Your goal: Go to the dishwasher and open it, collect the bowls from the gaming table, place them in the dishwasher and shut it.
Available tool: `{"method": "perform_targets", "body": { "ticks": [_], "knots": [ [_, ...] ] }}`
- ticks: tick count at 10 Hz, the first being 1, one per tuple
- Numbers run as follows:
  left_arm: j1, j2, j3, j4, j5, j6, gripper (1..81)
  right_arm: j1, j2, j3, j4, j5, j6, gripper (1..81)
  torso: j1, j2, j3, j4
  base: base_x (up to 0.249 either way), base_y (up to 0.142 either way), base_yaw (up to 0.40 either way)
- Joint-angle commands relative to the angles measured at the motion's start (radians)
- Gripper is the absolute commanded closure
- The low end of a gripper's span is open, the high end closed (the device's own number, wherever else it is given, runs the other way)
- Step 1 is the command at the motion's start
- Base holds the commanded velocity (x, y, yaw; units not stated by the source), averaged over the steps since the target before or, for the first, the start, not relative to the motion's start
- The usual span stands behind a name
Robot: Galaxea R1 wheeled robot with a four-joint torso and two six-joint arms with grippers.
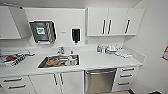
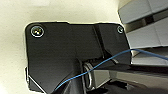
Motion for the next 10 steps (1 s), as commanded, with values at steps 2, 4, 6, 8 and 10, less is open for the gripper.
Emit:
{"method": "perform_targets", "body": {
  "ticks": [2,4,6,8,10],
  "knots": [
    [-0.037,-0.014,0.009,-0.009,0.060,0.002,1.0,0.035,-0.017,0.010,-0.008,-0.048,-0.002,1.0,0.000,0.000,0.000,0.000,0.123,0.000,0.000],
    [-0.037,-0.014,0.009,-0.007,0.060,0.002,1.0,0.036,-0.019,0.010,-0.007,-0.047,-0.002,1.0,0.000,0.000,0.000,0.000,0.123,0.000,0.000],
    [-0.037,-0.016,0.009,-0.007,0.060,0.002,1.0,0.036,-0.017,0.010,-0.007,-0.047,-0.002,1.0,0.000,0.000,0.000,0.000,0.123,0.000,0.000],
    [-0.036,-0.014,0.008,-0.009,0.060,0.002,1.0,0.036,-0.016,0.010,-0.007,-0.049,-0.002,1.0,0.000,0.000,0.000,0.000,0.123,0.000,0.000],
    [-0.036,-0.014,0.008,-0.007,0.060,0.002,1.0,0.036,-0.016,0.010,-0.008,-0.049,-0.002,1.0,0.000,0.000,0.000,0.000,0.123,0.000,0.000]
  ]
}}
